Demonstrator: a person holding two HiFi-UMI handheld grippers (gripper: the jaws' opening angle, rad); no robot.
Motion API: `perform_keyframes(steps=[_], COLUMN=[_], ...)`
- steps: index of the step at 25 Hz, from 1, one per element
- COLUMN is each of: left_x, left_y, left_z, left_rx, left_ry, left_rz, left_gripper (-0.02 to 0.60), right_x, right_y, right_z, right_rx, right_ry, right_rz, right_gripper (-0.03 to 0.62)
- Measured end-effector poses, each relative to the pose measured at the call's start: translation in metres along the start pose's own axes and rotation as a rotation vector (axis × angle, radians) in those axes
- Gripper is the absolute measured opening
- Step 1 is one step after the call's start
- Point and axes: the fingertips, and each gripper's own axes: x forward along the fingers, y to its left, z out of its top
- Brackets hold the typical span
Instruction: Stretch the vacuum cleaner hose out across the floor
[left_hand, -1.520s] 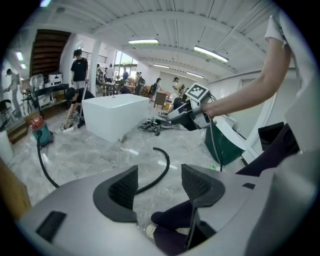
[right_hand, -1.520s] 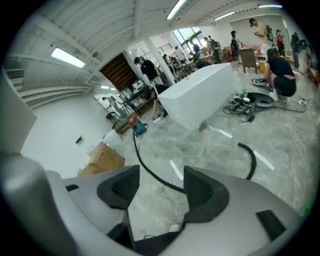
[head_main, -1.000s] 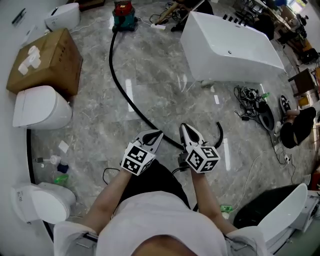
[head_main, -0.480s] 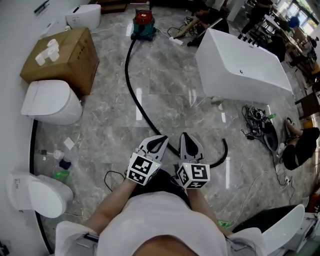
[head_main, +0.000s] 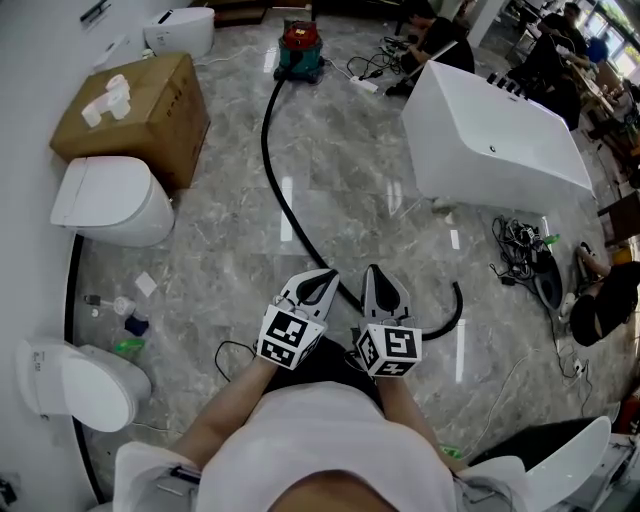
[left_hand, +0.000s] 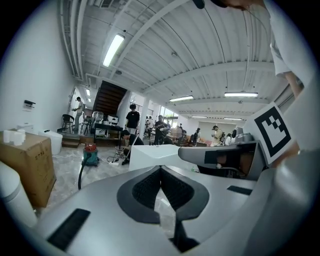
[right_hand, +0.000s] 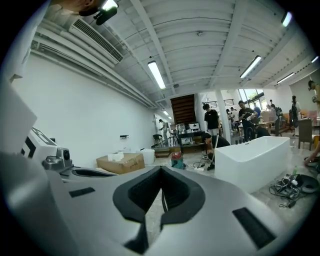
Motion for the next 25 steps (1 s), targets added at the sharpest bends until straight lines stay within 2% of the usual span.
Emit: perform_keyframes(steps=[25], left_x=[0.004], left_y=[0.006], left_z=[-0.006], left_rx=[-0.018], left_ry=[0.026], left_rz=[-0.008], left_gripper=[0.009], right_x=[0.011], right_y=[0.013], right_z=[-0.012], right_rx=[0.017], right_ry=[0.044], right_rz=[0.029], right_gripper=[0.014])
